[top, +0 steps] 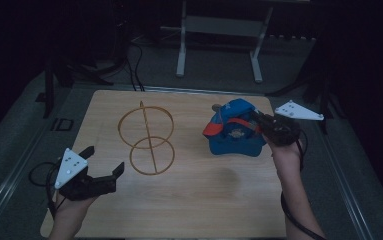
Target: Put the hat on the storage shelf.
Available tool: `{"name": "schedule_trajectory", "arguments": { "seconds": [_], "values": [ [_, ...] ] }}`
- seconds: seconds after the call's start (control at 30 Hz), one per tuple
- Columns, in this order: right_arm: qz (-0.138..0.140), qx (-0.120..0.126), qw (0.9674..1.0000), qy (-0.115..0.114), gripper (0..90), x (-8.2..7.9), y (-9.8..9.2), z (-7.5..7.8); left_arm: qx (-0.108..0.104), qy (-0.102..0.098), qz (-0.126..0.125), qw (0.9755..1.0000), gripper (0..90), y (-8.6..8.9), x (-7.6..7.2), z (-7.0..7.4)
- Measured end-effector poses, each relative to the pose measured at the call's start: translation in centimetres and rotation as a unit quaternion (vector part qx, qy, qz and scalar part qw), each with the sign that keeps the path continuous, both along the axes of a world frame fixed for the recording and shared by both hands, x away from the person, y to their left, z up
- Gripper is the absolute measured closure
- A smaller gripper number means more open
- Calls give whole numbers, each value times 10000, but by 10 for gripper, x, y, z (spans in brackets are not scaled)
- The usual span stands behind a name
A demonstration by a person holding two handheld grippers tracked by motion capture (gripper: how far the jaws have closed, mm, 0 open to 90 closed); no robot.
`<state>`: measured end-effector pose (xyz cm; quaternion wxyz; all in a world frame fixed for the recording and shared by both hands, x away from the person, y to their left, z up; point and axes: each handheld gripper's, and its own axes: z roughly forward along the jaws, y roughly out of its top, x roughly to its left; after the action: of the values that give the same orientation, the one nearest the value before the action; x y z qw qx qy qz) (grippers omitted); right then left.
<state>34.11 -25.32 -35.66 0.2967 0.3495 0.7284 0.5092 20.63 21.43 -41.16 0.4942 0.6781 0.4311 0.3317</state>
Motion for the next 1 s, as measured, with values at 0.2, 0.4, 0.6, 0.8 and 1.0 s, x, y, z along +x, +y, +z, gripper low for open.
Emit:
{"name": "schedule_trajectory", "arguments": {
  "seconds": [0.2, 0.4, 0.6, 0.8, 1.0],
  "values": [
    [169, -49, 9997, -155, 883, -13, 11, 7, 225, -123, -315, 9992, 22, -26, 10, 27],
    [206, -118, 9996, -128, 883, -14, 19, 2, 325, -129, -612, 9975, 22, -51, 22, 38],
    [346, -128, 9993, -11, 883, -15, 26, -6, 415, 27, -965, 9945, 22, -82, 40, 43],
    [533, -257, 9982, 45, 883, -21, 39, -10, 564, 72, -1268, 9903, 51, -112, 52, 45],
    [655, -265, 9975, 83, 883, -24, 48, -13, 660, 161, -1495, 9864, 74, -140, 67, 47]
  ]
}}
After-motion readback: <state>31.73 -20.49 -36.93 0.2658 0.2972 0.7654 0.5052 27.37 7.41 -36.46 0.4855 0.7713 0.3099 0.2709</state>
